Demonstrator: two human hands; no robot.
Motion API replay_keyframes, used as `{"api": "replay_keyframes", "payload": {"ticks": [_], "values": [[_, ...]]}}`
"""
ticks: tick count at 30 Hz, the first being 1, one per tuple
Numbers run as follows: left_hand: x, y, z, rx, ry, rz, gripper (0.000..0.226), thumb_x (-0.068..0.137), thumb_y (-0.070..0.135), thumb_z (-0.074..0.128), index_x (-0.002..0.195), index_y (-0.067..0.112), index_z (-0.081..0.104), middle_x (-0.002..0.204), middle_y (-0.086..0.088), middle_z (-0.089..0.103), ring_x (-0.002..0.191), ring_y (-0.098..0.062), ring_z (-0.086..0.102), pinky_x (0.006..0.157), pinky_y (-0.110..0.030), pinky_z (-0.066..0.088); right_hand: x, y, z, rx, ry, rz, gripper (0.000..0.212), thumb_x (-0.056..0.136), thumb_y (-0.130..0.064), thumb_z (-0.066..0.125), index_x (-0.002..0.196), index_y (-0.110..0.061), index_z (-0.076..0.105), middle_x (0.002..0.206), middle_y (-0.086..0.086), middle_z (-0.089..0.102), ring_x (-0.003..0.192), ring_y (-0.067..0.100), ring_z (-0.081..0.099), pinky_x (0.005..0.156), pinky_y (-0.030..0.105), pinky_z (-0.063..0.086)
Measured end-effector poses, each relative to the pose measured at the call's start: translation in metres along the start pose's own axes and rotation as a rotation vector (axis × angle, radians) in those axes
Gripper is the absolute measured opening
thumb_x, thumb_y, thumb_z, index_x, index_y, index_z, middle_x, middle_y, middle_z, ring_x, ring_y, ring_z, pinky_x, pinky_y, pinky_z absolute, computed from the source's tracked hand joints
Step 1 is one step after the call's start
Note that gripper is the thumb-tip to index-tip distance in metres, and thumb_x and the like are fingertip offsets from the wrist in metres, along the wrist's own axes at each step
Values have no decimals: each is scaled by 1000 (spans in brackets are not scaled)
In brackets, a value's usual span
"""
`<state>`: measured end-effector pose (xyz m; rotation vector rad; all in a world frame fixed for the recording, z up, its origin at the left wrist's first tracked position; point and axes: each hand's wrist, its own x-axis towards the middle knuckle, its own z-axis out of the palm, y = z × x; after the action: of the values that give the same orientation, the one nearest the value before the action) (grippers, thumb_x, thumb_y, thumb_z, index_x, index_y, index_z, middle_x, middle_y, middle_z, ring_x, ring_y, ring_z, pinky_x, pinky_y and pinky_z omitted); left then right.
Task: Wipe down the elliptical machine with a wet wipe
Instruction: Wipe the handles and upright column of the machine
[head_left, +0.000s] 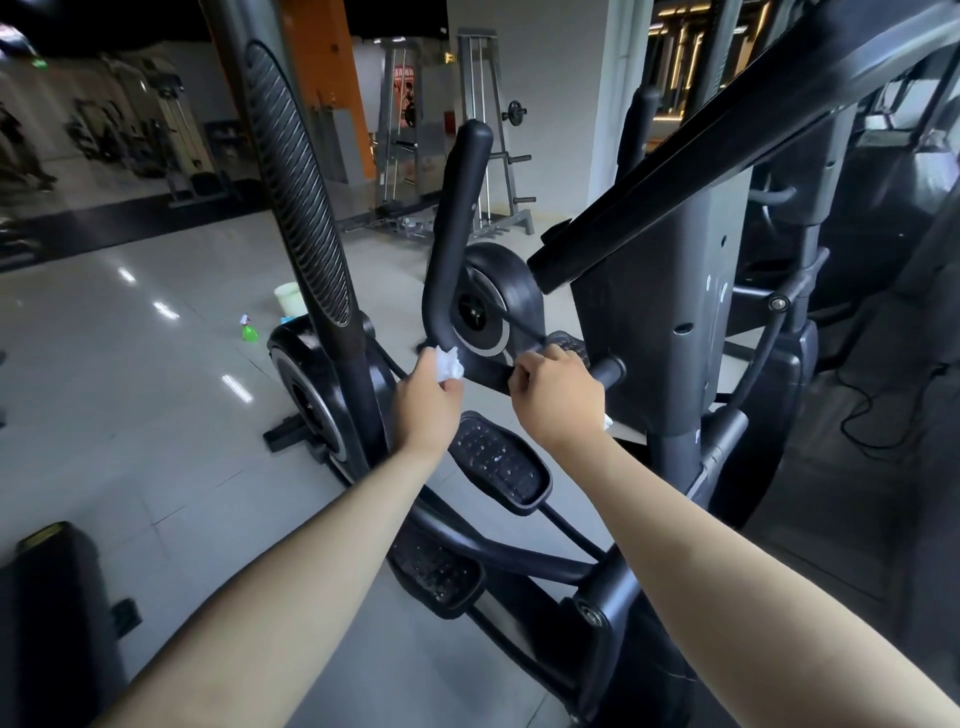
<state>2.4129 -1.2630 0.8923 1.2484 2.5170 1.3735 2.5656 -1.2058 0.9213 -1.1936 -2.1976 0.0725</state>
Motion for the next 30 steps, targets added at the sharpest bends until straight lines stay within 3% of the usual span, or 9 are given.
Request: {"api": "replay_keyframes", "payload": {"ticks": [4, 7, 9, 13, 16, 19, 23, 26, 30], "values": [[-16, 18, 3, -76, 4, -30, 5, 84, 23, 47, 88, 21, 49, 88, -2, 67, 81, -33, 62, 68, -39, 51, -2, 4, 0, 23, 13, -19, 30, 102, -27, 45, 101, -13, 70, 101, 5, 61, 104, 26, 53, 58, 29, 29], [-22, 24, 7, -147, -28, -47, 19, 74, 38, 43, 85, 25, 53, 88, 7, 68, 88, -24, 64, 79, -39, 56, -3, 5, -3, 48, 2, -20, 29, 101, -25, 45, 98, -11, 70, 98, 4, 59, 102, 25, 53, 51, 26, 16], [-27, 27, 9, -135, -70, -46, 21, 75, 44, 46, 84, 27, 53, 83, 7, 67, 84, -22, 64, 77, -39, 56, -2, 6, -6, 53, -13, -15, 28, 101, -24, 45, 98, -11, 71, 94, 2, 54, 101, 24, 52, 51, 26, 15], [-32, 37, 9, -49, -114, 25, 30, 86, 46, 49, 75, 18, 46, 66, 2, 56, 71, -26, 57, 63, -39, 47, 4, 13, -12, 133, -82, -38, 27, 99, -21, 46, 97, -11, 71, 89, -1, 49, 99, 25, 55, 51, 27, 20], [-29, 38, 12, -78, -58, 18, 39, 90, 50, 44, 73, 16, 49, 69, 0, 64, 71, -29, 58, 66, -46, 52, 6, 28, -17, 132, -122, -64, 28, 98, -22, 46, 96, -12, 71, 97, 4, 61, 103, 27, 54, 62, 29, 33], [-36, 46, 22, -87, 4, -34, 36, 92, 49, 43, 72, 20, 46, 75, 0, 70, 72, -32, 61, 66, -47, 55, 1, 51, -23, 116, -78, 20, 27, 100, -26, 44, 99, -14, 68, 104, 1, 61, 103, 25, 49, 65, 33, 36], [-47, 60, 30, -77, 32, 4, 39, 97, 41, 50, 67, 18, 39, 62, 1, 57, 63, -27, 52, 58, -41, 44, -11, 65, -19, 255, -63, 25, 25, 103, -25, 47, 103, -14, 69, 108, -1, 58, 103, 23, 51, 64, 35, 44], [-55, 72, 40, -14, -45, 88, 41, 97, 40, 52, 66, 18, 37, 57, 4, 47, 56, -22, 43, 50, -36, 30, -12, 72, -20, 407, -113, 0, 24, 102, -18, 50, 109, -12, 72, 111, -1, 58, 97, 23, 58, 72, 41, 53], [-63, 98, 57, 58, -168, 219, 36, 97, 46, 50, 70, 23, 48, 60, 5, 57, 61, -20, 56, 48, -32, 33, -12, 95, -38, 597, -207, -17, 31, 95, -4, 49, 107, -17, 75, 106, 3, 67, 97, 25, 63, 86, 45, 54]]}}
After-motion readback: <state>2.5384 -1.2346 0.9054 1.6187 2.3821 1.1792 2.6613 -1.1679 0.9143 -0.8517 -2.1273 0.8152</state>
